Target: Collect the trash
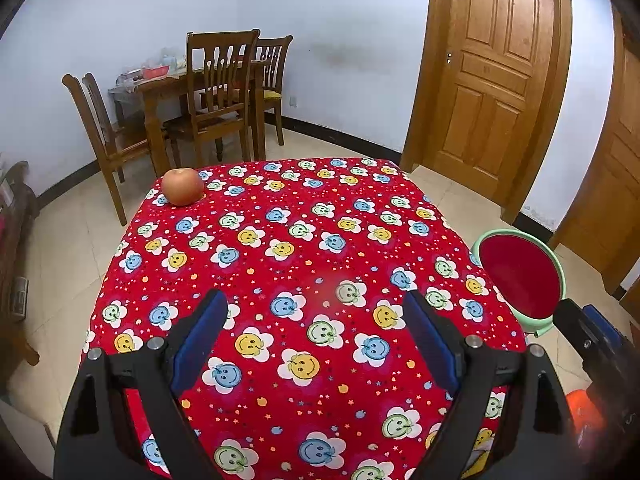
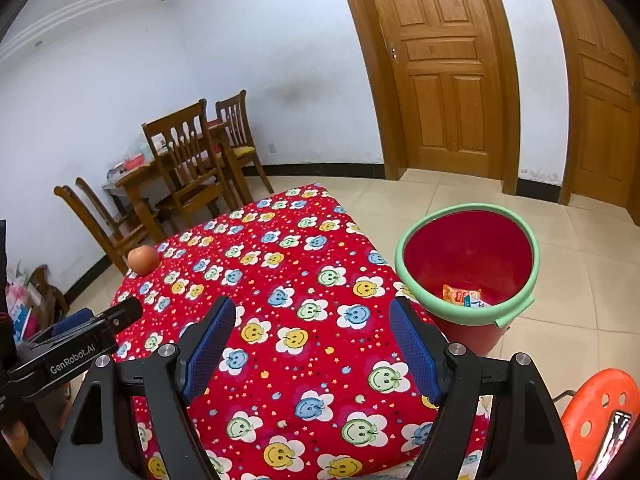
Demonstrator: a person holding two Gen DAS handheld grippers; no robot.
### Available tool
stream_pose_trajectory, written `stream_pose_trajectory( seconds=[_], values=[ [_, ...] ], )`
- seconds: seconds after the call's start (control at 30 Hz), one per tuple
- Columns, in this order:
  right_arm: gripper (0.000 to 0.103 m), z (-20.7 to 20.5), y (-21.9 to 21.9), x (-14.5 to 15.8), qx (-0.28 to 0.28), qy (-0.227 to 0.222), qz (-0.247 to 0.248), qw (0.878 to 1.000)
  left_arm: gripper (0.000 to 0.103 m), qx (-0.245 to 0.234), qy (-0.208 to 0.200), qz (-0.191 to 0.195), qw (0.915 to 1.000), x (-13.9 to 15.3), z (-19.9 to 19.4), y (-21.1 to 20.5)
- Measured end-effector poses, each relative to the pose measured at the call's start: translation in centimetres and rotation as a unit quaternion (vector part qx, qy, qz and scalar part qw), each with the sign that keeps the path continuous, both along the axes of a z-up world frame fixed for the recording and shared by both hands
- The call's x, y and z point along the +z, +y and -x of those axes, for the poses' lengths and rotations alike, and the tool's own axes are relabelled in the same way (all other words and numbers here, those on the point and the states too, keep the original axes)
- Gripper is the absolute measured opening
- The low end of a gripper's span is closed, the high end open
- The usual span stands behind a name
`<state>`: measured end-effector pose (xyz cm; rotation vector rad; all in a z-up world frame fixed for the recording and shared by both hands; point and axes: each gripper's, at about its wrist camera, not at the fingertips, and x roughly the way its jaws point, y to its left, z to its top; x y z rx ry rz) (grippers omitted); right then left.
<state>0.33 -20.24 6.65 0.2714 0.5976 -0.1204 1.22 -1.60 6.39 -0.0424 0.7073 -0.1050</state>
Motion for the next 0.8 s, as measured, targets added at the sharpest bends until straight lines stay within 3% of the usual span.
stream_pose_trajectory(
  seconds=[0.8],
  values=[
    [0.08,0.13,-0.11,0.05,0.0,0.002,0.0,1.0,0.089,0.006,0.008,0.009,0.9999,-0.07,-0.15,0.32]
  ],
)
